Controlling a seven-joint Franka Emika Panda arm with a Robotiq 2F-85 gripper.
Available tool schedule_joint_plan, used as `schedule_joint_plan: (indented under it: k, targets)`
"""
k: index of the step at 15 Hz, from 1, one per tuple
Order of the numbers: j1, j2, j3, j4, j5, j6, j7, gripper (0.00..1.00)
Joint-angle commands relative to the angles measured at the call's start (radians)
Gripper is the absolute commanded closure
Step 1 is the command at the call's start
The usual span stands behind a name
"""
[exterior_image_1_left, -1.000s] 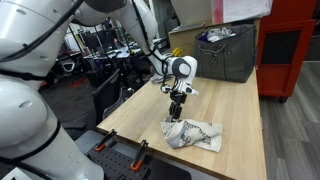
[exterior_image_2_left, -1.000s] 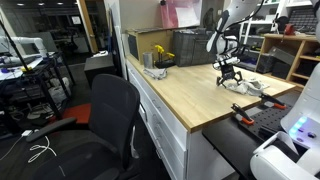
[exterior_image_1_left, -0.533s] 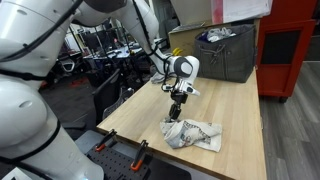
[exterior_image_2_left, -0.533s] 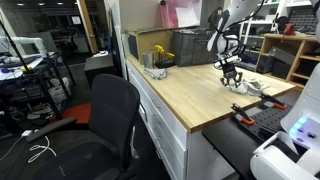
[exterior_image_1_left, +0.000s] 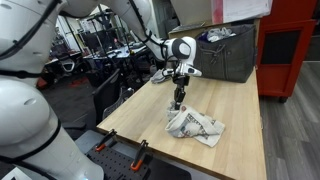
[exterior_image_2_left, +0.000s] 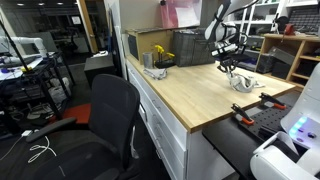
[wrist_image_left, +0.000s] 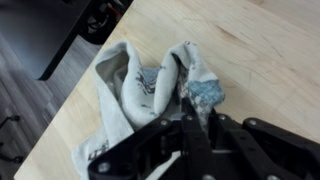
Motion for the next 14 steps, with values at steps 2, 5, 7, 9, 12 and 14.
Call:
schedule_joint_plan:
  k: [2,5,7,9,12,14]
  targets:
    - [0.045,-0.108,0.013,0.027,-0.071,0.061,0.009,0.97]
    - [0.042,-0.160,0.040,0.021,-0.056,0.137,-0.017,0.97]
    - [0.041,-0.188,0.048,0.009,-0.058,0.157,-0.016,0.97]
    - [0.049,-0.201,0.046,0.003,-0.076,0.163,-0.005,0.97]
    - [0.060,-0.214,0.042,-0.007,-0.107,0.165,0.015,0.97]
    - [0.073,-0.215,0.029,-0.005,-0.153,0.157,0.054,0.97]
